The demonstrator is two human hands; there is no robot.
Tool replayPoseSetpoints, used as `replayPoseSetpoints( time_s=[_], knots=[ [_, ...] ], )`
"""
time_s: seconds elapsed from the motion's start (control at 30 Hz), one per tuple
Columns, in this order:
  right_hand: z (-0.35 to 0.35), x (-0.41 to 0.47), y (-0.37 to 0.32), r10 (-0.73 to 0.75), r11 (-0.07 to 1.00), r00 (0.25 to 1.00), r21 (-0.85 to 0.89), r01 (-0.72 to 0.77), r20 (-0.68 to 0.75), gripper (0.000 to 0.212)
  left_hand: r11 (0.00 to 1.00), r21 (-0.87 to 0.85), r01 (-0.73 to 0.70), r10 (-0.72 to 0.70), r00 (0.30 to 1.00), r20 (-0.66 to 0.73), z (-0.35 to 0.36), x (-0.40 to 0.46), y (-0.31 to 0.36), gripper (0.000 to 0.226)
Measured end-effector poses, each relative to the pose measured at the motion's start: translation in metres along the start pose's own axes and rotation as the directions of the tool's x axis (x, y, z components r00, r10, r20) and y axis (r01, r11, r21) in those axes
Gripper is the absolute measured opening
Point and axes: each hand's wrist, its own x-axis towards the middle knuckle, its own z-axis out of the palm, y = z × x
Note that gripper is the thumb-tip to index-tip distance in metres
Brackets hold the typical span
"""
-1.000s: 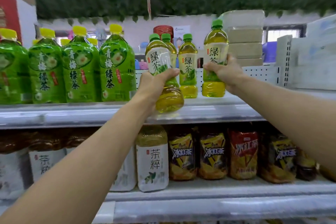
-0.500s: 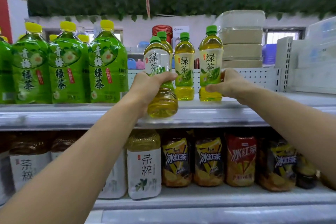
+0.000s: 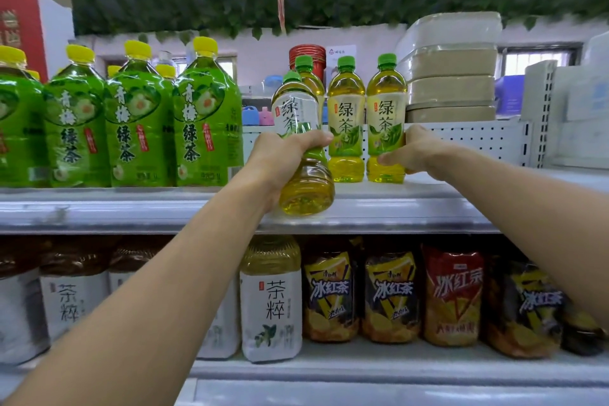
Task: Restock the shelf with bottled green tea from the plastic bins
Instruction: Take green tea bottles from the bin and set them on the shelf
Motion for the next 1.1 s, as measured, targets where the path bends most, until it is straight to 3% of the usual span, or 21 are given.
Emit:
replayPoseSetpoints(
  time_s=[0.1, 0.17, 0.23, 0.27, 0.33, 0.37, 0.43, 0.5, 0.53, 0.6, 0.7, 0.83, 0.93, 1.1],
  knots=[
    [-0.001, 0.0, 0.002, 0.031, 0.999, 0.999, -0.015, -0.031, 0.011, 0.042, 1.0, 0.009, 0.001, -0.001, 1.0, -0.003, 0.001, 0.0, 0.0, 0.041],
    [0.0, -0.002, 0.0, 0.098, 0.992, 0.995, -0.078, -0.098, 0.003, 0.058, 1.0, 0.021, -0.002, 0.002, 1.0, -0.014, 0.002, -0.001, 0.0, 0.042],
    [0.002, -0.009, -0.003, 0.088, 0.98, 0.984, -0.165, -0.114, -0.156, 0.076, 1.0, 0.014, -0.009, 0.01, 1.0, -0.023, 0.004, -0.002, 0.0, 0.042],
    [0.002, -0.016, -0.007, 0.013, 0.988, 0.97, -0.147, -0.05, -0.241, 0.076, 1.0, 0.004, -0.016, 0.016, 1.0, -0.024, 0.004, -0.004, 0.001, 0.04],
    [0.002, -0.038, -0.021, -0.164, 0.981, 0.937, 0.046, 0.187, -0.31, 0.06, 0.999, -0.014, -0.038, 0.038, 0.999, -0.032, 0.007, -0.008, 0.003, 0.038],
    [0.002, -0.052, -0.028, -0.226, 0.95, 0.936, 0.15, 0.273, -0.268, 0.048, 0.999, -0.027, -0.045, 0.044, 0.998, -0.039, 0.009, -0.008, 0.003, 0.046],
    [0.005, -0.081, -0.044, -0.324, 0.914, 0.945, 0.241, 0.325, -0.046, 0.032, 0.994, -0.086, -0.073, 0.069, 0.997, -0.045, 0.014, -0.01, 0.004, 0.073],
    [0.01, -0.101, -0.054, -0.377, 0.911, 0.9, 0.264, 0.317, 0.22, 0.027, 0.967, -0.212, -0.143, 0.133, 0.989, -0.057, 0.022, -0.012, 0.007, 0.07],
    [0.013, -0.106, -0.056, -0.395, 0.906, 0.874, 0.275, 0.321, 0.284, 0.027, 0.953, -0.254, -0.167, 0.157, 0.986, -0.058, 0.026, -0.014, 0.009, 0.065],
    [0.016, -0.107, -0.058, -0.451, 0.873, 0.856, 0.323, 0.365, 0.253, 0.035, 0.938, -0.265, -0.222, 0.217, 0.975, -0.047, 0.036, -0.016, 0.014, 0.063],
    [0.014, -0.099, -0.057, -0.453, 0.85, 0.889, 0.331, 0.41, 0.063, 0.043, 0.937, -0.194, -0.292, 0.297, 0.955, 0.0, 0.047, -0.013, 0.023, 0.07],
    [-0.002, -0.084, -0.039, -0.376, 0.874, 0.917, 0.278, 0.398, -0.13, 0.039, 0.952, -0.071, -0.298, 0.304, 0.948, 0.093, 0.05, -0.002, 0.036, 0.063],
    [-0.024, -0.074, -0.021, -0.275, 0.903, 0.949, 0.298, 0.311, -0.155, 0.035, 0.96, 0.159, -0.231, 0.242, 0.969, -0.052, 0.037, 0.021, 0.024, 0.085],
    [-0.041, -0.063, 0.011, -0.141, 0.935, 0.979, 0.306, 0.181, -0.149, 0.033, 0.94, 0.341, -0.005, 0.038, 0.995, -0.089, 0.017, 0.051, -0.012, 0.08]
  ],
)
